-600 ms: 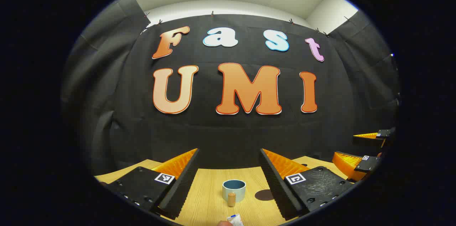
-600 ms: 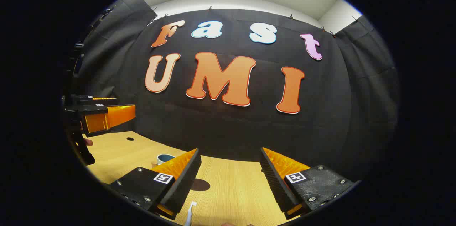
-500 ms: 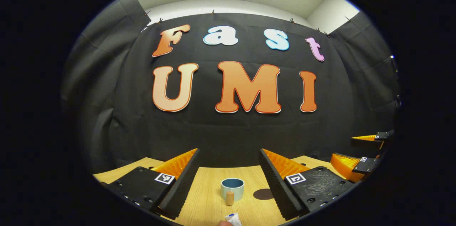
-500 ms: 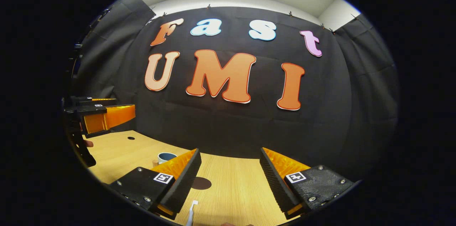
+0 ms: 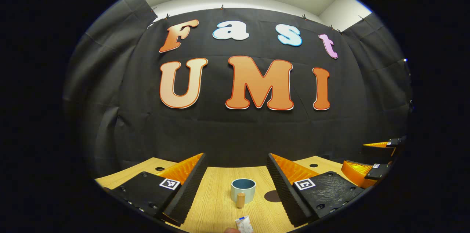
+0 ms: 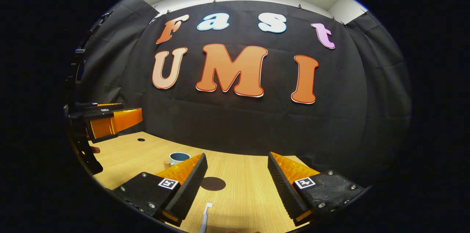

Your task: Put the toothbrush and toothpaste on the desktop into the cup, then pick up the cup and place it on the coaster on the desktop.

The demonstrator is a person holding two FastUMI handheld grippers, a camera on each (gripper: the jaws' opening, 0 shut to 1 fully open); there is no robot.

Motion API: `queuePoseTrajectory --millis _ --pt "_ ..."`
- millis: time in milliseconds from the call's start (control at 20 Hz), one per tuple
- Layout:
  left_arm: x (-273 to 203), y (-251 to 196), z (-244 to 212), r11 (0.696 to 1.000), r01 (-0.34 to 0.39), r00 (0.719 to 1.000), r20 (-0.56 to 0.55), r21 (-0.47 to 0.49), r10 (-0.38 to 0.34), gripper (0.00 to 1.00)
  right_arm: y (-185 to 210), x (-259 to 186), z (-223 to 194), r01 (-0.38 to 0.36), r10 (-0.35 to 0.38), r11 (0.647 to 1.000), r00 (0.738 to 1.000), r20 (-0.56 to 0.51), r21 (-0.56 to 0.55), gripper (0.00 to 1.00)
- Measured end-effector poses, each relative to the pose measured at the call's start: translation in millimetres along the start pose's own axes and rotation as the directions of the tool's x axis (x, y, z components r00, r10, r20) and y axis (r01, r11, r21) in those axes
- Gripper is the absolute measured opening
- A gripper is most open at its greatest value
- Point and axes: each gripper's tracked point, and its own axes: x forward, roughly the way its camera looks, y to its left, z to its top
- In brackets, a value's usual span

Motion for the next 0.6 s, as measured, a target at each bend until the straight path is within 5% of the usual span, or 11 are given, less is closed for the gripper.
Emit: queuePoseTrajectory --millis 600 --pt "6 2 -58 1.000 0.026 0.977 -0.214 -0.012 -0.028 0.97 12 -2 -54 -0.040 0.044 0.999 0.975 -0.217 0.025 0.98"
